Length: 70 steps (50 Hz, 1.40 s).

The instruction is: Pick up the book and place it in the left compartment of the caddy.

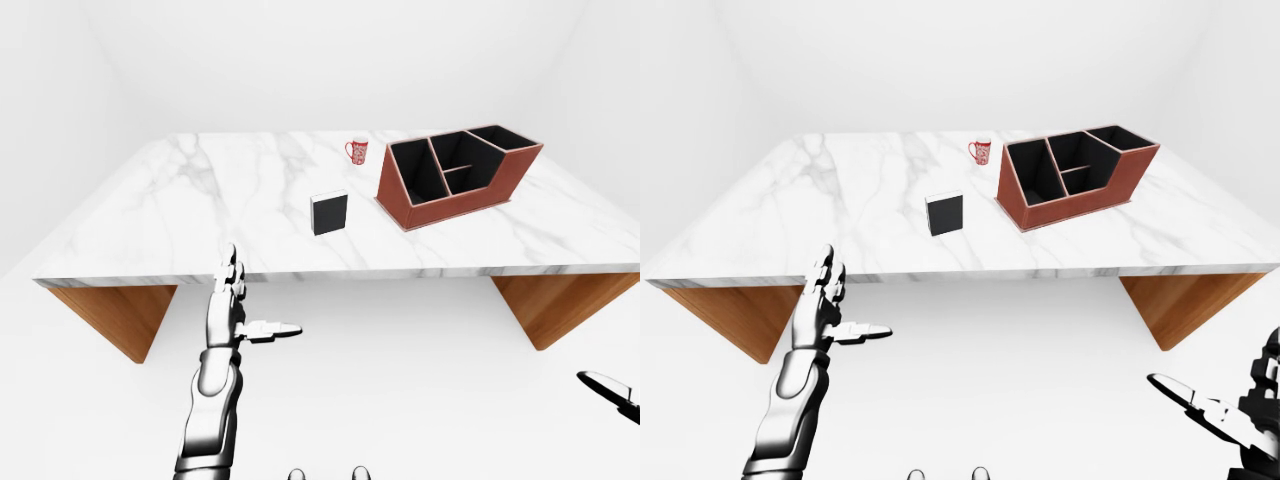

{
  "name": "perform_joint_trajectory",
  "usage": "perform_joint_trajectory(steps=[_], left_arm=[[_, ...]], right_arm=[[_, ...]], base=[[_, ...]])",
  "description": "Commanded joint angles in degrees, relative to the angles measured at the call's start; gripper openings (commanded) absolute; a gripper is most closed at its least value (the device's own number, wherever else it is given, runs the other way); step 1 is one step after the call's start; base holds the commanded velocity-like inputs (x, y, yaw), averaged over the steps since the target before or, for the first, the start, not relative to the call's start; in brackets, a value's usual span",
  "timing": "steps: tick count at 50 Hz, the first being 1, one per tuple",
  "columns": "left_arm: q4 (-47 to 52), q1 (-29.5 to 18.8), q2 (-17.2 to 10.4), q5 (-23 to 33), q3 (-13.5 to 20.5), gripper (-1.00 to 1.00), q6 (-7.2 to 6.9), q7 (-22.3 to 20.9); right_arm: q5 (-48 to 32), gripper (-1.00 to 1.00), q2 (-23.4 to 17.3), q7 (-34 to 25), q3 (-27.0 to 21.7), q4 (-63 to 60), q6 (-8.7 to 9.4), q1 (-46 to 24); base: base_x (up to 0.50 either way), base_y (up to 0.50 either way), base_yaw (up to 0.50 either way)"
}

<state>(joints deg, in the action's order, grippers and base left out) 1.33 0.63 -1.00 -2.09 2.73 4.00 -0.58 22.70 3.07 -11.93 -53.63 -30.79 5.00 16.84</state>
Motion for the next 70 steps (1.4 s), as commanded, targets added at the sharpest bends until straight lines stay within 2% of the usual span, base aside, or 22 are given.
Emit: perform_joint_trajectory(steps=[1, 6, 12, 15, 16, 18, 42, 49, 59, 70], left_arm=[[0.97, 0.53, 0.12, 0.23, -0.14, 1.00, -0.27, 0.01], [0.97, 0.53, 0.13, 0.24, -0.13, 1.00, -0.27, 0.00], [2.90, 1.65, 0.32, 0.98, -0.70, 1.00, -1.29, 0.06], [4.28, 2.21, 0.47, 1.13, -0.52, 1.00, -0.73, 0.50], [4.92, 2.52, 0.45, 0.76, -0.56, 1.00, -1.38, 0.18], [4.77, 2.55, 0.45, 0.95, -0.71, 1.00, -1.28, 0.08], [7.70, 3.80, 0.62, 1.84, -1.60, 1.00, -2.49, -0.62], [10.21, 4.62, 0.75, 2.02, -1.97, 1.00, -4.21, -0.68], [12.12, 5.23, 0.83, 1.81, -2.17, 1.00, -5.65, -0.92], [12.06, 5.10, 0.85, 2.23, -2.31, 1.00, -5.66, -0.74]], right_arm=[[0.03, 1.00, 0.06, 0.30, -0.39, 0.09, 0.00, 0.05], [0.03, 1.00, 0.07, 0.30, -0.40, 0.09, 0.00, 0.04], [0.75, 1.00, 0.72, -1.52, -0.09, -0.51, 0.00, 0.50], [1.29, 1.00, 1.09, -2.07, -0.28, -1.42, 0.00, 0.79], [1.64, 1.00, 1.10, -2.07, -0.51, -1.80, 0.00, 0.78], [-0.06, 1.00, 1.57, -2.94, -0.15, -1.47, 0.00, 0.86], [0.94, 1.00, 1.30, -5.51, 0.14, -1.81, 0.00, 0.86], [0.77, 1.00, 1.27, -5.83, 0.50, -0.82, 0.00, 0.75], [0.88, 1.00, 1.45, -6.01, 0.44, -1.22, 0.00, 1.11], [0.61, 1.00, 1.39, -5.76, 0.42, -0.76, 0.00, 0.88]], base=[[0.00, 0.00, 0.00], [0.00, 0.00, 0.00], [0.00, 0.00, 0.00], [0.00, 0.00, 0.00], [0.00, 0.00, 0.00], [0.00, 0.00, 0.00], [0.00, 0.00, 0.02], [0.00, 0.00, 0.26], [0.00, 0.00, 0.25], [0.00, 0.00, 0.14]])
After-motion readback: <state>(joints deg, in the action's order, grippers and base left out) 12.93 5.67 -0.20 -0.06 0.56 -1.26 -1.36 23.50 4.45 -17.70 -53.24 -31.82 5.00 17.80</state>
